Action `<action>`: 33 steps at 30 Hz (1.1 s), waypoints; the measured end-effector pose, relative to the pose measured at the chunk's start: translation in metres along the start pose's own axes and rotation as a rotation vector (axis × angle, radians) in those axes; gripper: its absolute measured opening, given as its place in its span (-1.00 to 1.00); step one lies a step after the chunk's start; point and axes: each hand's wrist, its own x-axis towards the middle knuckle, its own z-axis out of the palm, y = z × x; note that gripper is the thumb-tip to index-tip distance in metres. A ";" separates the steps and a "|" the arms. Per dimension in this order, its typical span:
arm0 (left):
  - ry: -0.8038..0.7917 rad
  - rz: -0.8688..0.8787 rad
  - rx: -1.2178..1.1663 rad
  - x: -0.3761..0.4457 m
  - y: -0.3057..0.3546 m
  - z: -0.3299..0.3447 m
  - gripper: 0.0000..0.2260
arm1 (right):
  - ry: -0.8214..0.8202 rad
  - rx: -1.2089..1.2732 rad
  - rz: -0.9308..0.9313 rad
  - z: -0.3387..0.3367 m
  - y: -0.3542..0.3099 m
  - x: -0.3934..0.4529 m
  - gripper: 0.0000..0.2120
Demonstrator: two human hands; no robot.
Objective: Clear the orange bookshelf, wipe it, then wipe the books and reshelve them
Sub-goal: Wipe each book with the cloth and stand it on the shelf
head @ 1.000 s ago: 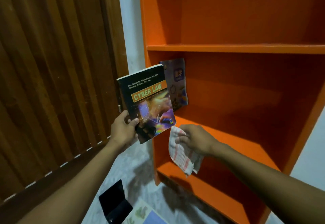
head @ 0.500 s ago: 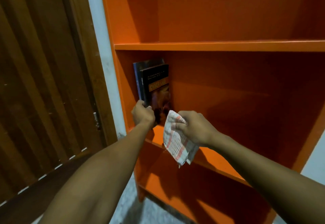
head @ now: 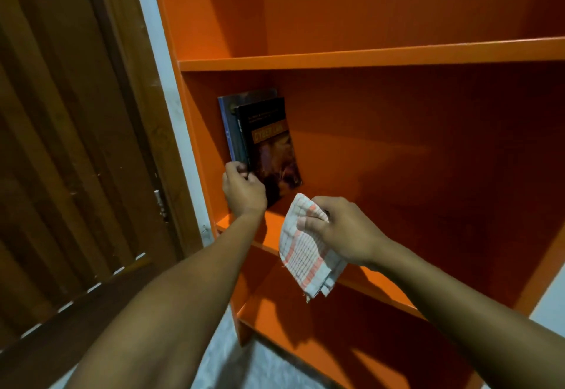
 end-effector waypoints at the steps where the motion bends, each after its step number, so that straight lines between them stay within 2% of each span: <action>1: -0.016 0.076 -0.004 0.000 -0.003 -0.010 -0.84 | -0.007 0.014 0.007 0.002 -0.002 -0.002 -0.66; 5: -0.074 0.307 0.046 -0.009 -0.020 -0.061 -0.89 | -0.029 0.046 0.016 0.020 -0.017 -0.012 -0.61; 9: -0.138 0.352 0.123 -0.031 -0.059 -0.125 -0.88 | -0.046 0.115 0.062 0.054 -0.034 -0.024 -0.70; 13: -0.213 0.201 0.232 -0.076 -0.112 -0.191 -0.87 | -0.121 0.168 0.137 0.097 -0.046 -0.045 -0.72; 16: -0.341 -0.040 0.316 -0.118 -0.165 -0.233 -0.84 | -0.170 0.187 0.188 0.128 -0.054 -0.061 -0.78; 21: -0.601 -0.362 0.546 -0.185 -0.246 -0.272 -0.59 | -0.236 0.154 0.220 0.173 -0.055 -0.082 -0.81; 24: -0.728 -0.522 0.616 -0.220 -0.282 -0.278 -0.40 | -0.271 0.096 0.211 0.189 -0.052 -0.089 -0.74; 26: -0.795 -0.594 0.698 -0.237 -0.308 -0.279 -0.32 | -0.302 0.060 0.190 0.195 -0.051 -0.088 -0.72; 29: -0.863 -0.656 0.823 -0.250 -0.371 -0.274 -0.38 | -0.335 0.041 0.167 0.201 -0.050 -0.083 -0.77; 33: -0.832 -0.638 0.945 -0.247 -0.352 -0.261 -0.28 | -0.373 0.012 0.166 0.209 -0.043 -0.077 -0.82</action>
